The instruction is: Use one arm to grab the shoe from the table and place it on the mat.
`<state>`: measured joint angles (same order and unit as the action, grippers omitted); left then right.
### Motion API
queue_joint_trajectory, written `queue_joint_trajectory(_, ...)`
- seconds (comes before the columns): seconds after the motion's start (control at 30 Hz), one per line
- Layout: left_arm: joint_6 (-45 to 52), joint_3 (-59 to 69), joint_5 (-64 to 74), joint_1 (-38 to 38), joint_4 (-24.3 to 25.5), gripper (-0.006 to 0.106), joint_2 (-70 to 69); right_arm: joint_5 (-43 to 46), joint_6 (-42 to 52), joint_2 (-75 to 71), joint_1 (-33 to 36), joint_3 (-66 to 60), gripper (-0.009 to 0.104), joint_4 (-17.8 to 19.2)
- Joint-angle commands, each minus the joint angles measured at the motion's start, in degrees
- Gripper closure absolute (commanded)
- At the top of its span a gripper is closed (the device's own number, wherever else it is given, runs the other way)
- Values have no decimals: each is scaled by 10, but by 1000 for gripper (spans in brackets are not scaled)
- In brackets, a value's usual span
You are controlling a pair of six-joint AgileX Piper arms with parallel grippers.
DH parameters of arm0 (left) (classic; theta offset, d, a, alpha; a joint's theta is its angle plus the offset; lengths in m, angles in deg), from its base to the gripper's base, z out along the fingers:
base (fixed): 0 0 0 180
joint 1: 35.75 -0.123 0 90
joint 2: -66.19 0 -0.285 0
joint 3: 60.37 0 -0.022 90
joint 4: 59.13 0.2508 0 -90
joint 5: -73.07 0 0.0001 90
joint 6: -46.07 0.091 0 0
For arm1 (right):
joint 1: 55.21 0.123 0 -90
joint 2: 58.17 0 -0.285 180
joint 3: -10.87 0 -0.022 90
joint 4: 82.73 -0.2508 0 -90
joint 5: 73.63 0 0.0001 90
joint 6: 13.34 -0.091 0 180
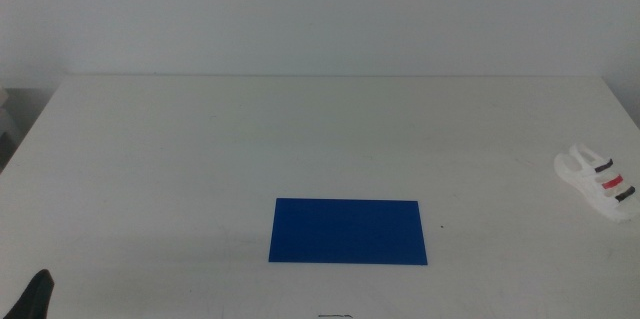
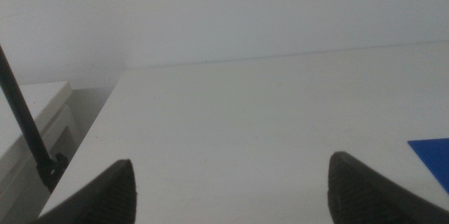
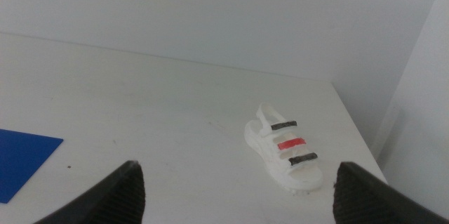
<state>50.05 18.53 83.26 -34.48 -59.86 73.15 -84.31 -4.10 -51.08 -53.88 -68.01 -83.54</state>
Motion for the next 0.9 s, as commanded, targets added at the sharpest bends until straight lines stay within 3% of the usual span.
queue_joint_trajectory(0.0, -8, -2, -48, 3, -5, 7, -9, 49, 1, -11, 1, 11, 6, 2)
queue_joint_trajectory(0.67, -8, -2, -48, 3, -5, 7, -9, 53, 0, -11, 1, 12, 6, -46)
queue_joint_trajectory(0.87, -8, -2, -48, 3, -5, 7, -9, 2, -8, 66, 1, 101, 6, -74)
